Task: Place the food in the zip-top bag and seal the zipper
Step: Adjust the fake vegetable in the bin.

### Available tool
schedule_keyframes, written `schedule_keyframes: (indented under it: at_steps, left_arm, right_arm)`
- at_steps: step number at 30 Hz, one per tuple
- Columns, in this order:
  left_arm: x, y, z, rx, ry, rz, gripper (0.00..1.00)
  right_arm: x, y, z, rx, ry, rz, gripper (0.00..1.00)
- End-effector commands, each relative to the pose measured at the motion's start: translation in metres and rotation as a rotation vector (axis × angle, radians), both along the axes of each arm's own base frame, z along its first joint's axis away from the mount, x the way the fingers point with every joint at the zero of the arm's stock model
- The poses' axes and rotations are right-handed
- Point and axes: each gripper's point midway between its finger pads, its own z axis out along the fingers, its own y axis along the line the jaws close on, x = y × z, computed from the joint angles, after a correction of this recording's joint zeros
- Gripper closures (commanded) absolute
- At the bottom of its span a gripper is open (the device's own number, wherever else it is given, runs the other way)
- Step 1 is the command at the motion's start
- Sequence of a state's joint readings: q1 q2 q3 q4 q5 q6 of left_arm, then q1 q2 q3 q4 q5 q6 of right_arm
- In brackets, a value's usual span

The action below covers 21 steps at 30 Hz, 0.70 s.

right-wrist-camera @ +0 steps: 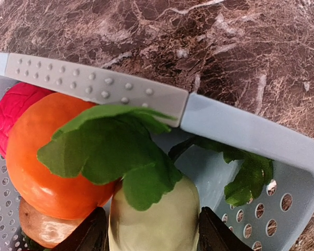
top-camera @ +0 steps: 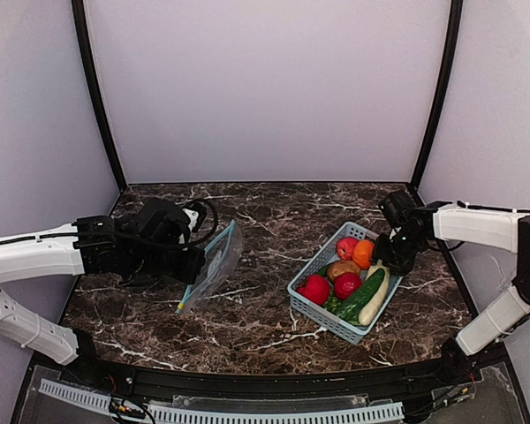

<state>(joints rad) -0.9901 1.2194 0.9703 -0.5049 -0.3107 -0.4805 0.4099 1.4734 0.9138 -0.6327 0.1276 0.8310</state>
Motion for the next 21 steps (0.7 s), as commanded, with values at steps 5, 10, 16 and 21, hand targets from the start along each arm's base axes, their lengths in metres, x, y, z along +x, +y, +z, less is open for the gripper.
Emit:
schedule_keyframes:
  at_steps: [5, 10, 16, 21]
  left_arm:
    - [-0.001, 0.005, 0.006, -0.02, -0.011, 0.008, 0.99]
    - [-0.001, 0.007, 0.007, -0.017, -0.012, 0.01, 0.99]
    - [-0.002, 0.011, 0.009, -0.017, -0.023, 0.019, 0.99]
    - [0.0, 0.012, 0.011, -0.019, -0.03, 0.021, 0.99]
  right_arm:
    - [-0.007, 0.004, -0.017, 0.022, 0.024, -0.026, 0.54]
    - [-0.004, -0.001, 0.003, 0.005, -0.024, -0.035, 0.65]
    - [-0.002, -0.014, 0.052, -0.045, -0.166, -0.051, 0.71]
    - [-0.003, -0.02, 0.088, -0.053, -0.288, -0.045, 0.71]
